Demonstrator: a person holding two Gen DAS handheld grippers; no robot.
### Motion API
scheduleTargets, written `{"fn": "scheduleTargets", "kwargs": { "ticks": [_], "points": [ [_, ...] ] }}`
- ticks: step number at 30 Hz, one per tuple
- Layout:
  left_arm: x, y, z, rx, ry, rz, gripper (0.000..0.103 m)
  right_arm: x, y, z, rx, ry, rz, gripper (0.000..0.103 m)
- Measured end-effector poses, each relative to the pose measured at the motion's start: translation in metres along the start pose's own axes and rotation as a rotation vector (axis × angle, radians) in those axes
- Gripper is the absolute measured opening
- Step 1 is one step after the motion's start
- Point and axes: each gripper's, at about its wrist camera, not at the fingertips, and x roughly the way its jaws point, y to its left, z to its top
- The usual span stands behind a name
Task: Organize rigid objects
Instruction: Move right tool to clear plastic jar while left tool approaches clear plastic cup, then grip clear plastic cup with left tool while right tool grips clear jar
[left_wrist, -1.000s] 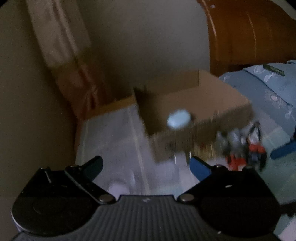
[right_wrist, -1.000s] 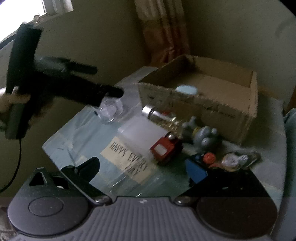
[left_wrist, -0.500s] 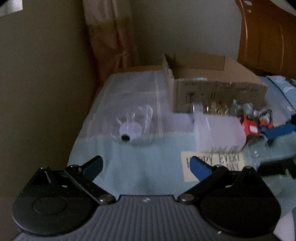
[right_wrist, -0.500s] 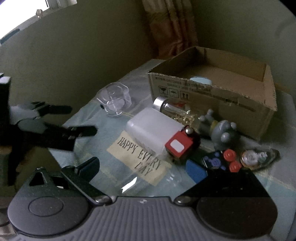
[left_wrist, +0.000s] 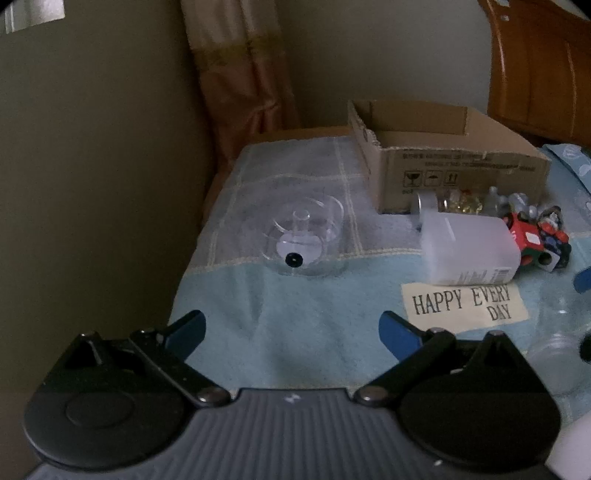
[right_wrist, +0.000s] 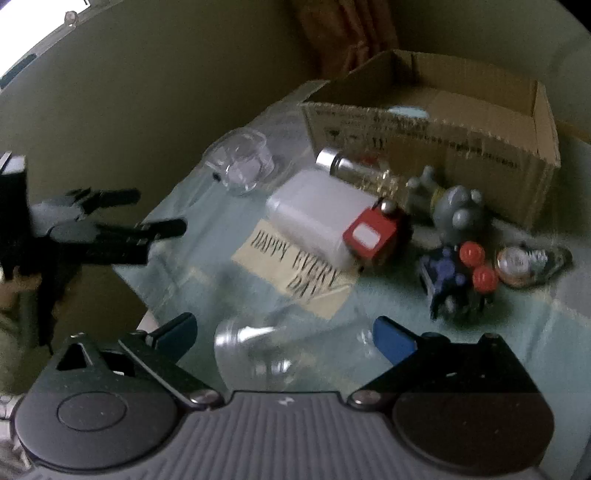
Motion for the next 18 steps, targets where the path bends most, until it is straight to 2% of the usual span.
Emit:
{"fn": "scheduleTargets", "kwargs": {
  "ticks": [4, 11, 13, 18],
  "points": [
    [0.006, 0.002, 0.001, 0.011, -0.007, -0.041, 0.100, 0.001, 0.019, -0.008, -0.071, 0.002, -0.065, 0.103],
    [0.022, 0.008, 0.006, 0.027, -0.035, -0.141, 0.100, 0.019, 0.052, -0.013, -0.260, -0.015, -0.257, 0.103],
    [0.030, 0.008, 0.009, 0.045, -0.036, -0.141, 0.100, 0.024, 0.057, -0.012, -0.294, -0.010, -0.301, 0.102],
    [0.051, 0.008, 0.017, 0.093, -0.043, -0.138, 0.100, 0.027, 0.058, -0.011, -0.289, -0.007, -0.330, 0.101]
  ]
}}
